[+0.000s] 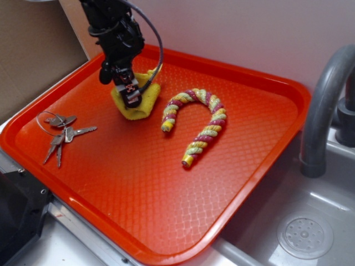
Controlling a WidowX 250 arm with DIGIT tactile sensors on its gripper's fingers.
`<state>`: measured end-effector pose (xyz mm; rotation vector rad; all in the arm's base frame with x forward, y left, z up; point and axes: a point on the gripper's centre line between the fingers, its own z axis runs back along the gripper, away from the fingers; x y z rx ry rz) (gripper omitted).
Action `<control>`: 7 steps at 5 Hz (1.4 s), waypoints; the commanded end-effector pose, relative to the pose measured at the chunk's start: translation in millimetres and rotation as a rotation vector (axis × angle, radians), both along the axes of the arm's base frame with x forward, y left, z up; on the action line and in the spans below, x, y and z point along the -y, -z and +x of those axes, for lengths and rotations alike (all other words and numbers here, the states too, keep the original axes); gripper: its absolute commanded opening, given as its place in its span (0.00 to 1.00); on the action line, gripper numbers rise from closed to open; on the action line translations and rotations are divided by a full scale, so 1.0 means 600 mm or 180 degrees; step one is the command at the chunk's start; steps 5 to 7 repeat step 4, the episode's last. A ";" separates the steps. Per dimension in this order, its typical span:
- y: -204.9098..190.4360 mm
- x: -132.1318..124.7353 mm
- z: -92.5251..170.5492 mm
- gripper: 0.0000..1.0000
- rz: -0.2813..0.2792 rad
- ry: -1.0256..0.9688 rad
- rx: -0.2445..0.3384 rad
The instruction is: Grab the yellow cloth.
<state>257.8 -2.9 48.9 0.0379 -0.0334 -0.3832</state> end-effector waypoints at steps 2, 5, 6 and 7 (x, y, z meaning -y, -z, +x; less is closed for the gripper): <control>-0.269 0.046 -0.055 0.00 -0.0331 -0.1103 0.0046; -0.322 0.075 -0.043 0.00 -0.0010 -0.1233 -0.0185; -0.322 0.075 -0.043 0.00 -0.0010 -0.1233 -0.0185; -0.322 0.075 -0.043 0.00 -0.0010 -0.1233 -0.0185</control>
